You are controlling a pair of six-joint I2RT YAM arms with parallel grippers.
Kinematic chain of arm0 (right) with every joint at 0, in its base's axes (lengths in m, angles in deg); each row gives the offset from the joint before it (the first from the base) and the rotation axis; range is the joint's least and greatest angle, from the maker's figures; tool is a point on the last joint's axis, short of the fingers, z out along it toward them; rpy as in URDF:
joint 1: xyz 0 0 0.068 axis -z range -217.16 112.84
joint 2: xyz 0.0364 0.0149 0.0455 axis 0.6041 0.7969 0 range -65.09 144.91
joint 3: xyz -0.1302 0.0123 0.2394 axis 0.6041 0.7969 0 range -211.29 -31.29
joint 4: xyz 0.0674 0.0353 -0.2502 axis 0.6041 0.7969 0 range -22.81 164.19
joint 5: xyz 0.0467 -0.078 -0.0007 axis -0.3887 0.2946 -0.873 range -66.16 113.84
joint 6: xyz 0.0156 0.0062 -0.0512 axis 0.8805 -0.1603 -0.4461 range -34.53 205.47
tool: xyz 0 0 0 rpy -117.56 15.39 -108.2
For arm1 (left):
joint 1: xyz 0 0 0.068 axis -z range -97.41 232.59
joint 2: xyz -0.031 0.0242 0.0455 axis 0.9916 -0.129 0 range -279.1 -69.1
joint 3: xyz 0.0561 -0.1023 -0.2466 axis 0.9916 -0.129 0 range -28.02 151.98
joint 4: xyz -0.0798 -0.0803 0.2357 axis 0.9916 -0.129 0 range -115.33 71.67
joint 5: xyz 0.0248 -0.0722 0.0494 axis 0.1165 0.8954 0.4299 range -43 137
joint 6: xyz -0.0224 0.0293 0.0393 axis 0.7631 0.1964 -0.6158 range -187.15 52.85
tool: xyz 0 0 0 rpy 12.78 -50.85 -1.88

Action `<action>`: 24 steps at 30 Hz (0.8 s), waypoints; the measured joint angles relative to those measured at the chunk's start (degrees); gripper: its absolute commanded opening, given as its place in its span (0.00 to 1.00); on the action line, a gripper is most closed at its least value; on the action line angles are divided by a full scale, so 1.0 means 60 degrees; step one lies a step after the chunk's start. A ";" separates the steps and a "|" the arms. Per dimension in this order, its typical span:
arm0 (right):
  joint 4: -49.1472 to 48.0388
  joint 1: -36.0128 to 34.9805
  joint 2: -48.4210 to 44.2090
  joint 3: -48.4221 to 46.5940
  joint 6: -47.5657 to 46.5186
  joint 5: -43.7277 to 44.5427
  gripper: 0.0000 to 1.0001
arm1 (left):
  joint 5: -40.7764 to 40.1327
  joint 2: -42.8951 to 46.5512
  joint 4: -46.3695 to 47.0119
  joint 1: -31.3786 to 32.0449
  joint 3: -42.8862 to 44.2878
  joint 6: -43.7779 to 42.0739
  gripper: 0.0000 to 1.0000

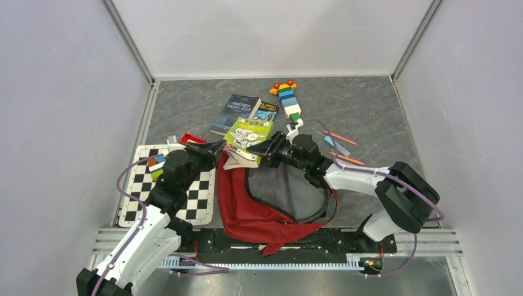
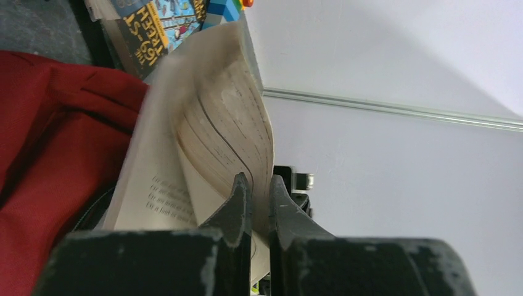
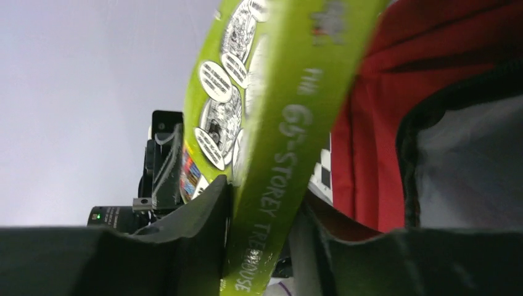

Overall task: Pack the student bag
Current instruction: Pick up the book from the center of the board.

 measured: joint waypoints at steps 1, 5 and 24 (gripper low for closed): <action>0.0058 0.0011 -0.0018 -0.0058 -0.0080 0.0102 0.23 | 0.0000 0.0033 -0.0087 -0.0007 0.0000 -0.0036 0.02; 0.0339 0.0022 -0.0408 -0.0098 -0.0696 0.0623 0.00 | 0.0149 0.0091 -0.0372 -0.0018 -0.0033 -0.0339 0.11; 0.4801 0.0146 -0.4299 -0.0732 -0.7158 0.3690 0.00 | 0.3300 -0.1603 -0.1195 0.0069 0.1279 -0.4499 1.00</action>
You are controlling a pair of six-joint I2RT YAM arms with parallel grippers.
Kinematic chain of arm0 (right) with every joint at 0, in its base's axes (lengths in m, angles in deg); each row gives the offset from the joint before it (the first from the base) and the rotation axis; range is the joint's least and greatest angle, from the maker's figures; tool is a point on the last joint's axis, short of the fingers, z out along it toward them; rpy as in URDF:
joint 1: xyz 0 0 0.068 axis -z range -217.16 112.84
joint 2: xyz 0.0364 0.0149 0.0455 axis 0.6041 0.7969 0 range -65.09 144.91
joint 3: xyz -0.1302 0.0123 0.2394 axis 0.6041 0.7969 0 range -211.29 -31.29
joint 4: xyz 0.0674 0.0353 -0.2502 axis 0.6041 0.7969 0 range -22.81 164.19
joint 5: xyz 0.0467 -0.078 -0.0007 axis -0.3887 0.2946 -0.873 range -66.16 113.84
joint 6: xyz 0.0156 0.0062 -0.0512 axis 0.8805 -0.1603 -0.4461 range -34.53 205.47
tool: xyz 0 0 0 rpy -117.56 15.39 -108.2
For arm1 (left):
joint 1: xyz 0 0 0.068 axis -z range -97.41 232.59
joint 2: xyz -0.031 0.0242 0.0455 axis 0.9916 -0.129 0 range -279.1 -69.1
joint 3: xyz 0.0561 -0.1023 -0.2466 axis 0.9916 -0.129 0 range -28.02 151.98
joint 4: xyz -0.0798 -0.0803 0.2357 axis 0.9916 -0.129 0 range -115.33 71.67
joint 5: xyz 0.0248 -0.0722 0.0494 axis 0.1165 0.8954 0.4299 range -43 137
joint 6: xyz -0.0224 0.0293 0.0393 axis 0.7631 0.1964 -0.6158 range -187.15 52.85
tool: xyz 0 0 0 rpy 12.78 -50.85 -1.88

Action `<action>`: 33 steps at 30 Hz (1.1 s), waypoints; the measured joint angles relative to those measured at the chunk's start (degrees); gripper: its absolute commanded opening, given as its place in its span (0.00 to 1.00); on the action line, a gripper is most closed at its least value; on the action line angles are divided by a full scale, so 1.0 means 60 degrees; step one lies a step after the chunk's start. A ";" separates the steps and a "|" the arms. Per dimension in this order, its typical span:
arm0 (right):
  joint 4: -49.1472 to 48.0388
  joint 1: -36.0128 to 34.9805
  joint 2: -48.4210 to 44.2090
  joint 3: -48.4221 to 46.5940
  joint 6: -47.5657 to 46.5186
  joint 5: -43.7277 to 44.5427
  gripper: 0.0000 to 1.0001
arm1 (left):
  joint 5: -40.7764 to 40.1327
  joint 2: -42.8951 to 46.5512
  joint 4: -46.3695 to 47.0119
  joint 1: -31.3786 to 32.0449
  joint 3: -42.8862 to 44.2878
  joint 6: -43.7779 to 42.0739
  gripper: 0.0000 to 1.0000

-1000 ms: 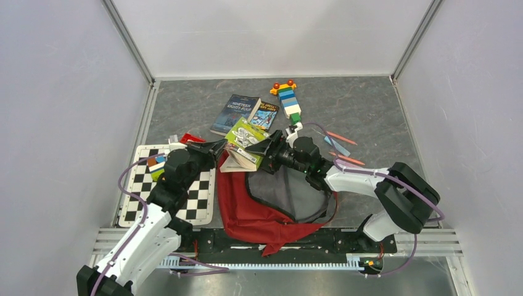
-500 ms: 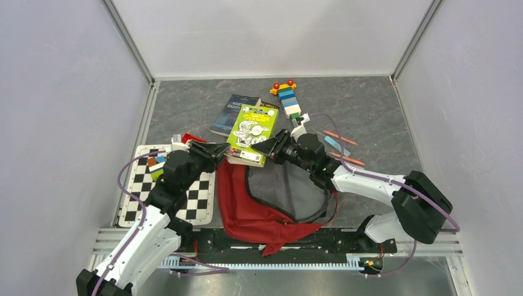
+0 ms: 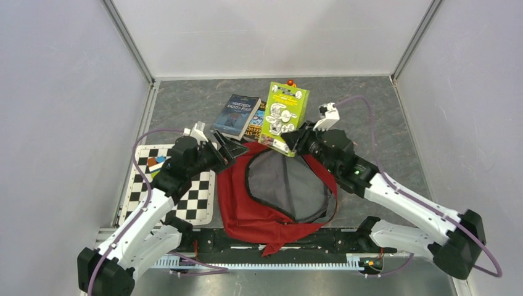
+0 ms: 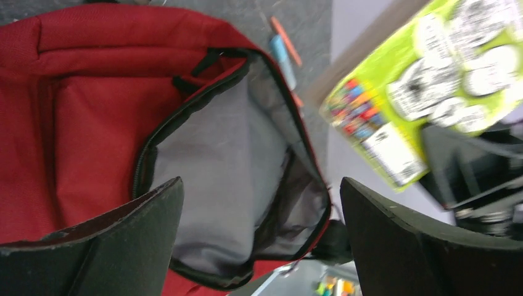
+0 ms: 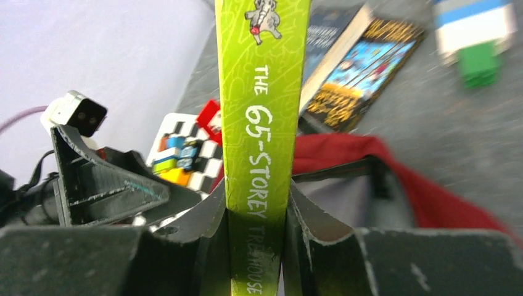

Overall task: Pack the student bag
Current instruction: Pick up the book from the center of the board, then place the book in the student bag.

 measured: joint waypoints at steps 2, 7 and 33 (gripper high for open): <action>0.0947 0.0200 -0.0430 -0.0459 -0.0976 0.0401 0.00 | 0.0193 -0.0331 -0.0339 0.0033 0.0186 -0.0616 1.00; 0.3228 0.0998 -0.1122 -0.1249 -0.2903 0.1082 0.00 | 0.0208 -0.0947 -0.1213 0.0335 0.0612 -0.1803 0.99; 0.6779 0.1209 -0.3133 -0.1526 -0.4506 0.2065 0.00 | -0.7071 -0.7912 -0.4197 0.7267 0.5799 -0.2361 1.00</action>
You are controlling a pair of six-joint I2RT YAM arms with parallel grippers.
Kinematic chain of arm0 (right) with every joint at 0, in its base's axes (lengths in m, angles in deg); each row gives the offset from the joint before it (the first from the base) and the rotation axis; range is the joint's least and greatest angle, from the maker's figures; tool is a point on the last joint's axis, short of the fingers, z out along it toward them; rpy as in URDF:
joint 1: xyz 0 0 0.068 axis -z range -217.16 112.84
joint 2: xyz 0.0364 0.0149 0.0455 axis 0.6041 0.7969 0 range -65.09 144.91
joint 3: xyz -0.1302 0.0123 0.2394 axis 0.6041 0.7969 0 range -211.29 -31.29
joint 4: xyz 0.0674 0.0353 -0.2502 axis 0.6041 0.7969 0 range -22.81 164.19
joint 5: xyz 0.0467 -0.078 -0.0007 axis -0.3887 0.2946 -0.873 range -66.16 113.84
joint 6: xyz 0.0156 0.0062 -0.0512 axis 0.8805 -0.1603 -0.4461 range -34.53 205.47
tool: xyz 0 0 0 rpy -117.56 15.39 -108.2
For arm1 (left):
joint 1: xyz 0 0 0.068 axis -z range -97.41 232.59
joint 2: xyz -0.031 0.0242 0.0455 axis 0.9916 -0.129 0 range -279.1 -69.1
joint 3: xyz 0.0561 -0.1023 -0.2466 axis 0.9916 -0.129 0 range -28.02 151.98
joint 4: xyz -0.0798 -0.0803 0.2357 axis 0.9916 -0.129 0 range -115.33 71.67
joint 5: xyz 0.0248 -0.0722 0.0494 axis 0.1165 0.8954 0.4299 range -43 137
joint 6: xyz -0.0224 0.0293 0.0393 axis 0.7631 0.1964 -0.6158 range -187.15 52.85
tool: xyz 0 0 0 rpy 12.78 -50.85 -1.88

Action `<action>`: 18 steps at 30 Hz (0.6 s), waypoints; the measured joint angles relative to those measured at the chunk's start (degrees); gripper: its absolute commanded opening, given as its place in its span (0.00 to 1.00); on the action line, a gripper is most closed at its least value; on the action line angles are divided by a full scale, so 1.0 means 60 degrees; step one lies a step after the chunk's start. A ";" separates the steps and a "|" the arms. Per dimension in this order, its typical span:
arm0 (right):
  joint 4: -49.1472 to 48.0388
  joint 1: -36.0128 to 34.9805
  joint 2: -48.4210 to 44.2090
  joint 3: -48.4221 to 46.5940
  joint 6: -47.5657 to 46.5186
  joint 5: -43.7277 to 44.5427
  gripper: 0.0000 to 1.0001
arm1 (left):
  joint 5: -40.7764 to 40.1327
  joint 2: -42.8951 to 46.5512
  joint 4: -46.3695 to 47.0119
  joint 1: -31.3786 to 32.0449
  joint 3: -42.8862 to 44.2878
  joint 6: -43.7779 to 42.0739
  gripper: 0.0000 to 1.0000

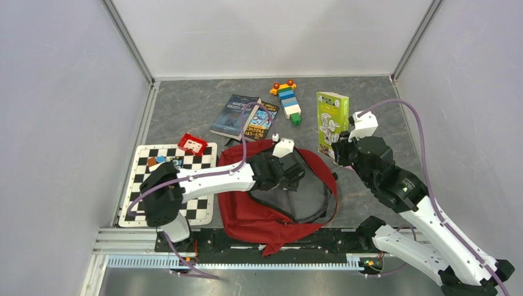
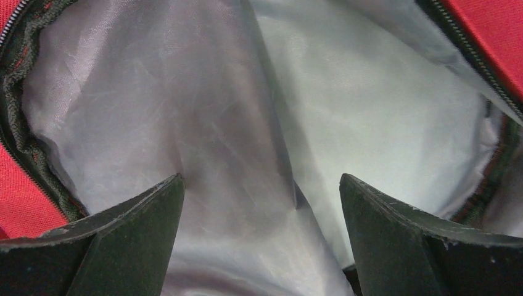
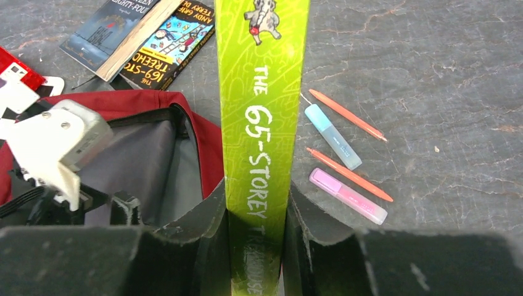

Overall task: Pack the student bag
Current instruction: Place the book in the student bag.

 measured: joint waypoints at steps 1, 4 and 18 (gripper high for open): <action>-0.0004 0.0000 -0.0044 0.0051 0.0000 0.0000 0.00 | -0.0120 -0.0164 -0.0113 0.0018 0.0091 -0.0015 1.00; -0.0011 0.0000 -0.0135 0.0233 0.0000 -0.0007 0.00 | -0.0415 -0.0739 -0.0408 0.0131 0.0495 -0.0055 1.00; -0.0004 0.0000 -0.0586 0.0517 0.0525 -0.1246 0.00 | -0.1814 -0.1235 -0.2084 0.0390 0.1198 -0.0535 0.08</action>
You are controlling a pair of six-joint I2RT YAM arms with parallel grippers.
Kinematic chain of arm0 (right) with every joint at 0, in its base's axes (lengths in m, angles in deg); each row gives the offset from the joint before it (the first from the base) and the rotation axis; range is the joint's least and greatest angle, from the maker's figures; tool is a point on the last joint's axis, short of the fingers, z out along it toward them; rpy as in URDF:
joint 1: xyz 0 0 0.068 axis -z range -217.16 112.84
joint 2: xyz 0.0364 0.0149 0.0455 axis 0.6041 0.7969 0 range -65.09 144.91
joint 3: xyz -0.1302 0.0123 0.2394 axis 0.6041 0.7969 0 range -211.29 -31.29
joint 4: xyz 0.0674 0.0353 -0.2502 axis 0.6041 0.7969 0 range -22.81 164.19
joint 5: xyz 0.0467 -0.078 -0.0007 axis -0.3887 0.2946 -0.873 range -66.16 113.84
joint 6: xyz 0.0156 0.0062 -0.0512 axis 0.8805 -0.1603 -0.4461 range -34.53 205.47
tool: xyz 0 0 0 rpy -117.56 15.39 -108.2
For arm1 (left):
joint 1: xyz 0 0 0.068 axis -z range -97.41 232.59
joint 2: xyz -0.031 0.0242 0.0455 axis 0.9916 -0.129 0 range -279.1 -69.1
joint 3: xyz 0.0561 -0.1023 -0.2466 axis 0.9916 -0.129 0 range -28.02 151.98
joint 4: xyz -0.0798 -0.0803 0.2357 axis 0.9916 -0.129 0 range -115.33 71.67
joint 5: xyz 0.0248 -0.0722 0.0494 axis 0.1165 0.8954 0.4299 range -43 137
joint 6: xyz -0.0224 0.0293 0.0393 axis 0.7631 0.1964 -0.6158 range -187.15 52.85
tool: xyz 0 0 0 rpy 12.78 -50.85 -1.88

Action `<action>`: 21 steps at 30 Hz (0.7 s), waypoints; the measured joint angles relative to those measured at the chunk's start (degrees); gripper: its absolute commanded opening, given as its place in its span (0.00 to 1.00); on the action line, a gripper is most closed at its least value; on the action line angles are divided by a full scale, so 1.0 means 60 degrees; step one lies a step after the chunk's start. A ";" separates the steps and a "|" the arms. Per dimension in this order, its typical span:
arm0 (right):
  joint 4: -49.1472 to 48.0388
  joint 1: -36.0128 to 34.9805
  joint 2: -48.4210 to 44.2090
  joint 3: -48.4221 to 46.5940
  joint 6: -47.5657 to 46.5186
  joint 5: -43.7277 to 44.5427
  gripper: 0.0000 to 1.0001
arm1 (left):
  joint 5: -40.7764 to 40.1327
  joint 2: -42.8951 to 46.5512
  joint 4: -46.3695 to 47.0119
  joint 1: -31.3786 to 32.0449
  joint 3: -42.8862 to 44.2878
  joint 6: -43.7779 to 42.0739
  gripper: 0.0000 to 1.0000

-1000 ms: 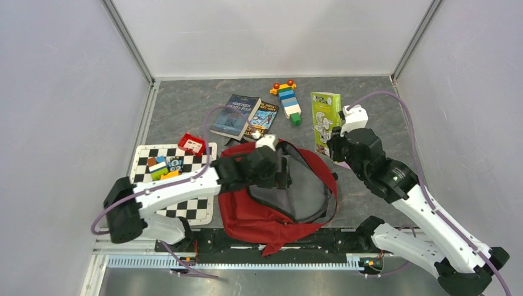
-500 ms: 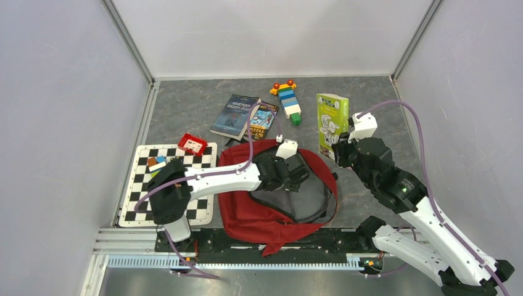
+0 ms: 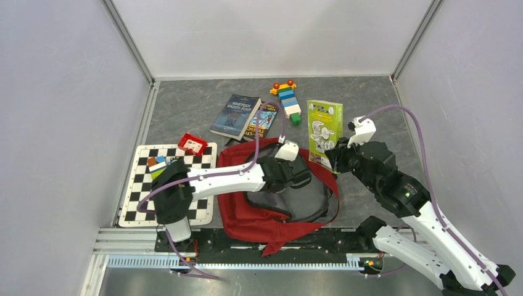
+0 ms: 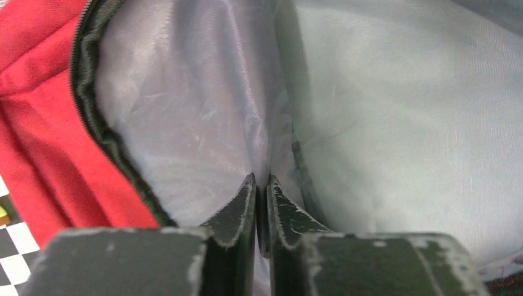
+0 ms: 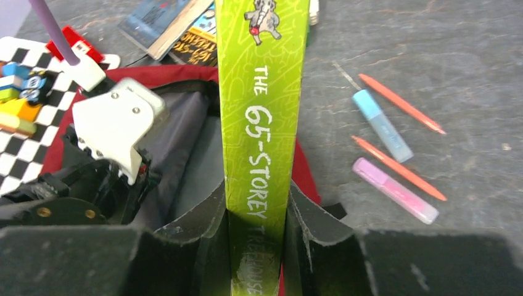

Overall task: Pack the student bag
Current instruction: Place the book in the student bag.

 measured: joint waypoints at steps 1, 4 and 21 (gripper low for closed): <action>0.0004 0.0000 0.0004 0.0000 0.0080 -0.0189 0.00 | -0.0022 0.0160 -0.0069 0.0000 -0.0051 0.0029 0.05; 0.0011 0.0000 0.0022 0.0047 0.0404 -0.0863 0.00 | -0.0029 0.1064 -0.0153 0.0000 -0.0481 0.0127 0.02; -0.2197 -0.0015 -0.0627 0.3909 0.4102 -0.4710 0.00 | 0.0149 0.4433 0.0758 -0.0004 -0.2302 0.0117 0.02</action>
